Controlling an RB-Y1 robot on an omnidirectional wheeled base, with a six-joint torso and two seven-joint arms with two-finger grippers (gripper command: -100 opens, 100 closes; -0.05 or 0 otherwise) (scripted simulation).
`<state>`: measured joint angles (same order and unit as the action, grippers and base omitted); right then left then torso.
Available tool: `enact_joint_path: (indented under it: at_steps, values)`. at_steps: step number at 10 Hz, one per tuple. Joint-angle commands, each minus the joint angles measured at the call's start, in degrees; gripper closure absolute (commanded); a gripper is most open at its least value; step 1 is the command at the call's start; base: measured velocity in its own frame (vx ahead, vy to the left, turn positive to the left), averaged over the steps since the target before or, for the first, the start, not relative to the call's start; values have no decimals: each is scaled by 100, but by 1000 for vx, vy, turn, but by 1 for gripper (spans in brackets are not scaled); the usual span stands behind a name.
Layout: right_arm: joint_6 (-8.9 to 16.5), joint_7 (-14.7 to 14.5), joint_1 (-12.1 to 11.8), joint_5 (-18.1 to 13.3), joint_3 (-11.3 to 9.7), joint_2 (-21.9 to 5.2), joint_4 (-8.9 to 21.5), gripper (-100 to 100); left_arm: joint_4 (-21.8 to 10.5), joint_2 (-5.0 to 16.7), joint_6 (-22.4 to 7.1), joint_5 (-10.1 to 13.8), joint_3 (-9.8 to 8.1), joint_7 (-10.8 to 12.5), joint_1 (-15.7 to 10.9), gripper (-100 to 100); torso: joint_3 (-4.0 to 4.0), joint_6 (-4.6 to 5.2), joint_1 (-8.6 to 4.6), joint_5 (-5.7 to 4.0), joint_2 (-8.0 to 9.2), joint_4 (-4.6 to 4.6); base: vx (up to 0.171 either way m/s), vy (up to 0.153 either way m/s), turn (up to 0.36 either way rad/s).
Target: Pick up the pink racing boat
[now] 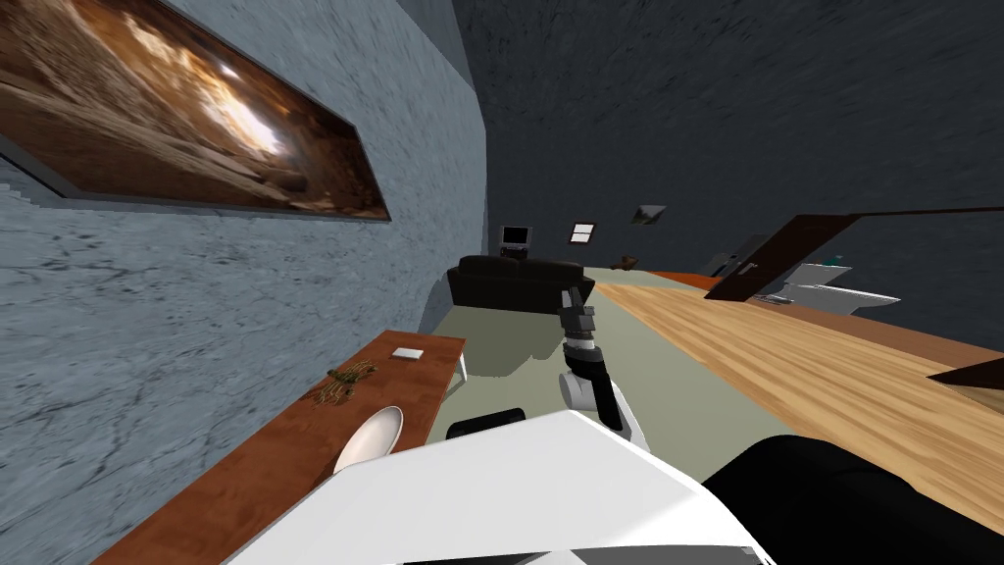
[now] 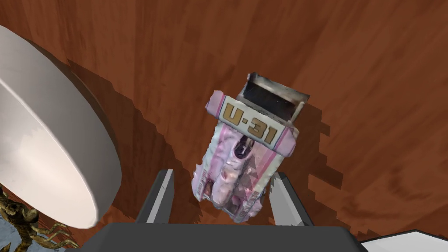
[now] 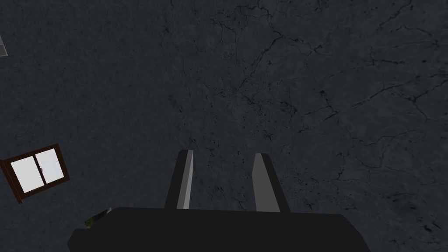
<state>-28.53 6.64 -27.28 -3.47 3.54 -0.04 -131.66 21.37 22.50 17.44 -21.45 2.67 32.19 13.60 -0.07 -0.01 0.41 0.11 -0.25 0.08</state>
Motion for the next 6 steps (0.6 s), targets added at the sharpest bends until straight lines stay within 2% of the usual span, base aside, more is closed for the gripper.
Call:
enact_joint_path:
  at_steps: [1,4,5,6]
  values:
    - [0,0,0,0,0,0,0,0,0,0,0,0,0,0,0,100,0,0,0,0,0,0,0,0,0]
    - [0,0,0,0,0,0,0,0,9,3,6,0,-1,-2,-12,100,-3,-7,1,3,-1,-7,0,0,0]
    - [0,0,0,0,0,0,0,0,8,2,6,0,-1,-2,-11,0,-3,-6,1,3,0,-6,0,0,0]
    - [0,0,0,0,0,0,0,0,-7,146,150,-140,-10,202,101,100,-3,-6,1,3,0,-6,31,-52,0]
